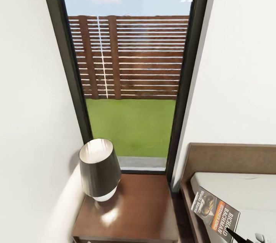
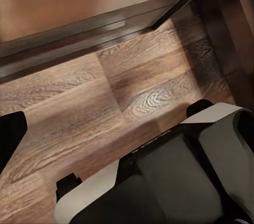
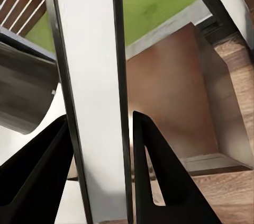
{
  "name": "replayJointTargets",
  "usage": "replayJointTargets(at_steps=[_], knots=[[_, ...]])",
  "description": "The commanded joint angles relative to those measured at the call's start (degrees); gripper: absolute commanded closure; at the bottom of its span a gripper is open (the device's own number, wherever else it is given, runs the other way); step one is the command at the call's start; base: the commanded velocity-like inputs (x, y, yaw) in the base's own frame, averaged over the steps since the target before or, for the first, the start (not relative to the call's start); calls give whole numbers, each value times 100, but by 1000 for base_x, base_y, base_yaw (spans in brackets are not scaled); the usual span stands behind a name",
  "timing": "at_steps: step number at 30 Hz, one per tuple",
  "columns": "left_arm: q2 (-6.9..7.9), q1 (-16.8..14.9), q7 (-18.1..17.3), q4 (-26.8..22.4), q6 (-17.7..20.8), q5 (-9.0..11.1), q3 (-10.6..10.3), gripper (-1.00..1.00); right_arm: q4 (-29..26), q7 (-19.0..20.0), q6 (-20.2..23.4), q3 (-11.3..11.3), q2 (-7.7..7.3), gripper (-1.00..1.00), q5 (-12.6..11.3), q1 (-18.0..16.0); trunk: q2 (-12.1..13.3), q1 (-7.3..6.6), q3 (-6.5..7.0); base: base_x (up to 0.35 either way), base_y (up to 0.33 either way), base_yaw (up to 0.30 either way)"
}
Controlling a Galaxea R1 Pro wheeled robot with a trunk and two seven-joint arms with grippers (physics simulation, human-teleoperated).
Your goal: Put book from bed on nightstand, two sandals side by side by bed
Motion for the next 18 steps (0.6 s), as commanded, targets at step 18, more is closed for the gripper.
replayJointTargets(at_steps=[18], knots=[[2, -5, -2, 7, -45, -45, -1, -100, 6, 16, -16, -5, -1, 100, -3, -6, -13, 4, -13, 196, 0, 0]])
